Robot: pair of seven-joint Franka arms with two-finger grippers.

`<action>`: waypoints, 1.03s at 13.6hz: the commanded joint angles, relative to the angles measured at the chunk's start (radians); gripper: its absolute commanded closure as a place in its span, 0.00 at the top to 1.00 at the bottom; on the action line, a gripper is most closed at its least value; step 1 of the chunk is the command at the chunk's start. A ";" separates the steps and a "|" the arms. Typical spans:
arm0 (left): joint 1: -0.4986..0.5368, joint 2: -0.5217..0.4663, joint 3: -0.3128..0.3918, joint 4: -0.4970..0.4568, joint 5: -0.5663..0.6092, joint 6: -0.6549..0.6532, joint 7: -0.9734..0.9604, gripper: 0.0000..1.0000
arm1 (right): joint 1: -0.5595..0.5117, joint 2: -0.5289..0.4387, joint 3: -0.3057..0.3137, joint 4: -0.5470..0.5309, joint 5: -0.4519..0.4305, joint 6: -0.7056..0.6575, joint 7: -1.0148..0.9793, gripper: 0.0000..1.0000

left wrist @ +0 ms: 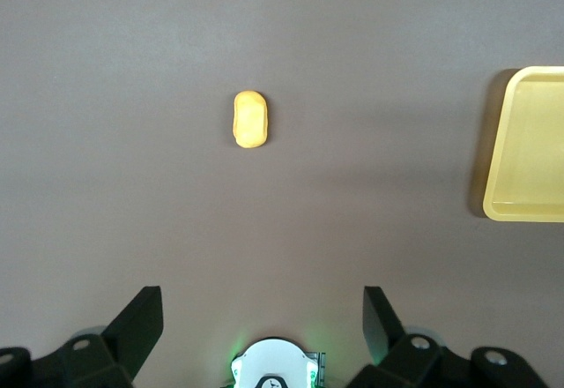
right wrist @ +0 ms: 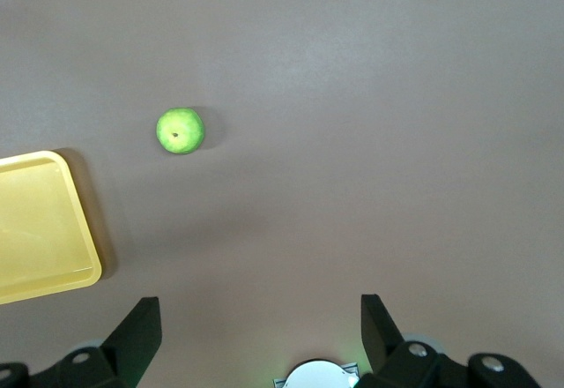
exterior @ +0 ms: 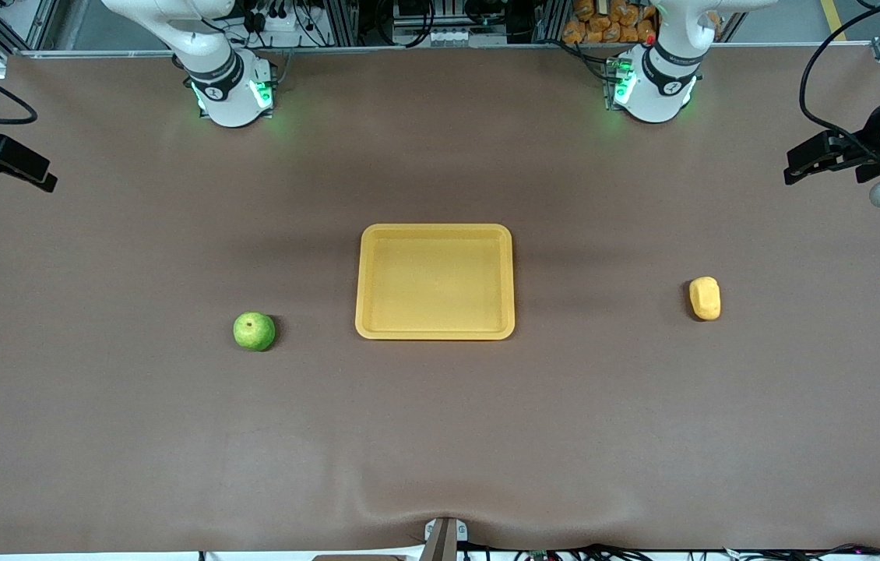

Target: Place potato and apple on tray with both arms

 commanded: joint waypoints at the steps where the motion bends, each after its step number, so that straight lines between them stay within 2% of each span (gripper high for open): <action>1: 0.006 0.013 0.002 0.023 -0.018 -0.002 0.016 1.00 | -0.016 -0.025 -0.003 -0.027 0.016 0.012 -0.010 1.00; 9: 0.015 0.047 0.019 0.069 -0.010 -0.004 0.003 1.00 | -0.017 -0.014 -0.001 -0.013 0.013 0.004 -0.028 1.00; 14: 0.012 0.062 0.021 0.050 0.003 -0.002 0.014 1.00 | -0.013 0.015 0.000 -0.015 0.013 0.007 -0.031 1.00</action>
